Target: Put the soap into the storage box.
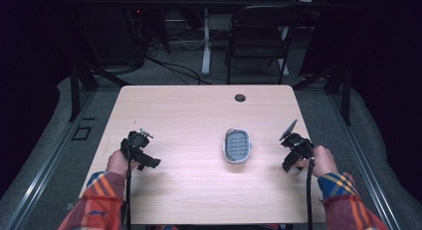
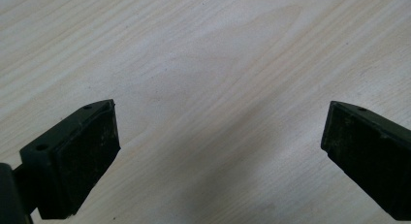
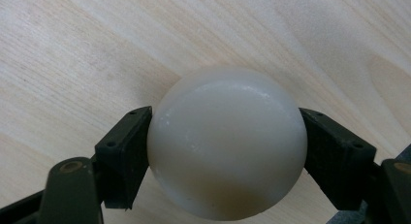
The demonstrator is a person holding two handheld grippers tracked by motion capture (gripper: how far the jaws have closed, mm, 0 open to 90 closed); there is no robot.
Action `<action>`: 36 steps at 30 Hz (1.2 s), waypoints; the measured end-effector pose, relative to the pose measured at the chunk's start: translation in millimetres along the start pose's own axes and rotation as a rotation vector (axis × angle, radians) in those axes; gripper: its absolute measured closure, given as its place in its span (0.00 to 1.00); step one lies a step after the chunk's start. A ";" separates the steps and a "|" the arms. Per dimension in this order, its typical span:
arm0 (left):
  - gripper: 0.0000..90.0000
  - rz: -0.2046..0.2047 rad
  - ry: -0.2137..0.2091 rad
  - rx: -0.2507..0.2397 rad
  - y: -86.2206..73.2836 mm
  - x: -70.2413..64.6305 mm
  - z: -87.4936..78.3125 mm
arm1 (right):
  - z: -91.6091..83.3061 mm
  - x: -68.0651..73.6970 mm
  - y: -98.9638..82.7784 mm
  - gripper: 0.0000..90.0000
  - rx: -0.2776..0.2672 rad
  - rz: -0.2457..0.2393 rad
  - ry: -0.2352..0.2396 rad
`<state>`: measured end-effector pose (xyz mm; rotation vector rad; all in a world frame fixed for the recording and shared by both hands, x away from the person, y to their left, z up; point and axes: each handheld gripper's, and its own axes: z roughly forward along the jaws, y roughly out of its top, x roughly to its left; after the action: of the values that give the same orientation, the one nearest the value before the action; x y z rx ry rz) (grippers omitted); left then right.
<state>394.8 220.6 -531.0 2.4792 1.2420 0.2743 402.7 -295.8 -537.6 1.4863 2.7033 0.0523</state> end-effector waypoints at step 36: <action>0.00 0.003 0.003 0.010 -0.8 -0.1 0.7 | -18.8 12.2 16.1 0.26 0.020 -0.065 -0.007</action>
<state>394.5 220.8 -531.9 2.4902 1.2432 0.2736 408.5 -276.9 -518.3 1.4000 2.7525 0.0179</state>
